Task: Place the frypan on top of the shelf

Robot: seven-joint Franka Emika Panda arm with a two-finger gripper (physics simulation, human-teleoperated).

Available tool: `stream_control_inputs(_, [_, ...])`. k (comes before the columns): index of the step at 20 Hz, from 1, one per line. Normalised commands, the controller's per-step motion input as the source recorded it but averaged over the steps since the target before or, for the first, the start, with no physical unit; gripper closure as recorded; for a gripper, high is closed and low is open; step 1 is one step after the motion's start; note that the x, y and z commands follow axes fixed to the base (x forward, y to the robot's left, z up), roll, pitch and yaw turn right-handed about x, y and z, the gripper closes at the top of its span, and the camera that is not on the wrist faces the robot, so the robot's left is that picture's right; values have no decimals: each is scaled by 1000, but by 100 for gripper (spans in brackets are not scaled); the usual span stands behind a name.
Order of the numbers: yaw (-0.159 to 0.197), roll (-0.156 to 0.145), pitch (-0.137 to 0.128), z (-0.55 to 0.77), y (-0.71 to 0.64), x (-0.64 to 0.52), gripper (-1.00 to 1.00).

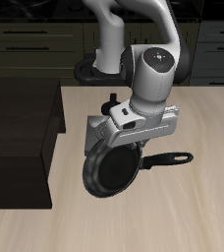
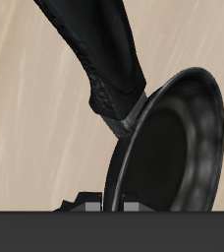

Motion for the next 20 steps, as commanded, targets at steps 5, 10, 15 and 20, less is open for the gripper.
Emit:
stream_control_inputs(5, [-3, -5, -50, 404, -58, -116, 100])
stream_control_inputs(10, [18, -10, -38, 292, -32, -112, 100])
stream_control_inputs(15, [4, -26, -44, 353, -51, -103, 100])
stream_control_inputs(20, [3, -7, -49, 397, -31, -103, 100])
